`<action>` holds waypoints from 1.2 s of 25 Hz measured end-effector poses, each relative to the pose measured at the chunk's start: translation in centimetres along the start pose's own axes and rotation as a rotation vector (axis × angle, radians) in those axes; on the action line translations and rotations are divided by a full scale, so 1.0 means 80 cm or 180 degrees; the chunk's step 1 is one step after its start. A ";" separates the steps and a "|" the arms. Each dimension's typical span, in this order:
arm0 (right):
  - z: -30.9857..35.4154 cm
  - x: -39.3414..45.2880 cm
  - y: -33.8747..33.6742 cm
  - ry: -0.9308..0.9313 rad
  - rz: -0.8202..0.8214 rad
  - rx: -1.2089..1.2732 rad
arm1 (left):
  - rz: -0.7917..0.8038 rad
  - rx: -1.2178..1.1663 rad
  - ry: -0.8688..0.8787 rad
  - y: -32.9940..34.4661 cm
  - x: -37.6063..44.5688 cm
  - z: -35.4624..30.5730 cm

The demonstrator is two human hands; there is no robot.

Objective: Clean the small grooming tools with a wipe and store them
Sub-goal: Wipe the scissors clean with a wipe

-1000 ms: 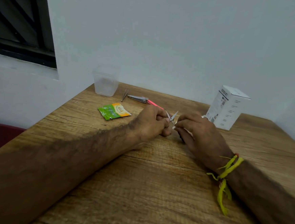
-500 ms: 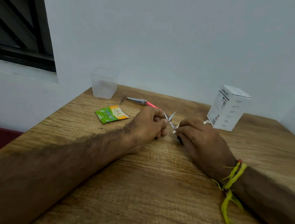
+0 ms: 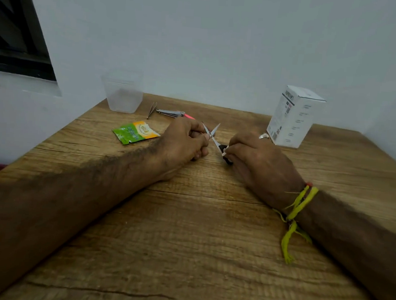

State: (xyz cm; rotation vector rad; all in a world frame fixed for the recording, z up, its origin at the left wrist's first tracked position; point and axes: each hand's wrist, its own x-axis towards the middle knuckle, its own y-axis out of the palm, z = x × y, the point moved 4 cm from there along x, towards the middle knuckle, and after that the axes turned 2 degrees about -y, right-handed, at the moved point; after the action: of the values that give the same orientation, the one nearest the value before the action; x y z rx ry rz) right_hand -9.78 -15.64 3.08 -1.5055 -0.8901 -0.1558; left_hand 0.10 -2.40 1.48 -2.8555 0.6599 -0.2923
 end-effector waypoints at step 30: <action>-0.027 -0.013 0.002 0.0284 0.0031 0.0569 | 0.0070 0.0037 -0.0133 -0.003 0.004 0.001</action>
State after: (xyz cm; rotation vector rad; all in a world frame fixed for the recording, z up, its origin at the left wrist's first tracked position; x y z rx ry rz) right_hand -9.48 -17.99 2.73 -1.3265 -0.8036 -0.1318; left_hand 0.50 -2.32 1.50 -2.8331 0.6787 -0.2317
